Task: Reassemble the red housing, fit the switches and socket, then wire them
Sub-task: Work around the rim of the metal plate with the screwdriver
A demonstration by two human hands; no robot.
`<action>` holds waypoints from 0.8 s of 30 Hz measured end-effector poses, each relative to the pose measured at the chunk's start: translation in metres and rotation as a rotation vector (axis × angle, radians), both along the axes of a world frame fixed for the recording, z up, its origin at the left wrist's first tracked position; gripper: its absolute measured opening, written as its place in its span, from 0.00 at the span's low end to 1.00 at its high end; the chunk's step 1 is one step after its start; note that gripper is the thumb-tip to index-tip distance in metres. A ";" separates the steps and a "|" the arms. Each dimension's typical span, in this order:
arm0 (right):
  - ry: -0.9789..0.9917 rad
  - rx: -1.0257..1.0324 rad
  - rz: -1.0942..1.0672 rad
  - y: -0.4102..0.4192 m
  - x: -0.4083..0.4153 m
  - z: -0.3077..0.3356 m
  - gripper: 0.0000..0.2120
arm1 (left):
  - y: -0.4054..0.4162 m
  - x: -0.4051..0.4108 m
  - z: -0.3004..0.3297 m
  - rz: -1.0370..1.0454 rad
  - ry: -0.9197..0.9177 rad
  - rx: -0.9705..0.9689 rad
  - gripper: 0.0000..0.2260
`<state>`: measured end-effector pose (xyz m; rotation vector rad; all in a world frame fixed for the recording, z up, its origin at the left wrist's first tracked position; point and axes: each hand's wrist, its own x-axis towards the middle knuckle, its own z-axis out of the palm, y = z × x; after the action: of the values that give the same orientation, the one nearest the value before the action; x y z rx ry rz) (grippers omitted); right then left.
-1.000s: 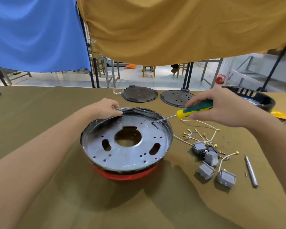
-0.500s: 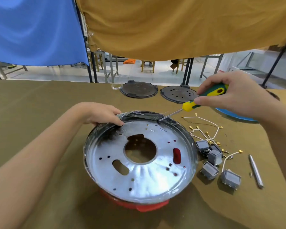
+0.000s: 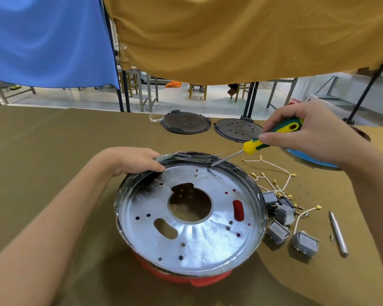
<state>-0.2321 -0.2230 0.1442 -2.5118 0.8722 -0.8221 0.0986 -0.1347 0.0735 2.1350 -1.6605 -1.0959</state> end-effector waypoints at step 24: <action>0.331 0.014 0.085 -0.020 0.059 0.062 0.06 | 0.003 -0.010 0.005 0.001 -0.125 -0.072 0.15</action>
<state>-0.1731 -0.2433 0.2065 -2.6960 0.8580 -0.3761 0.0883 -0.1313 0.0782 2.1990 -1.7246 -0.9046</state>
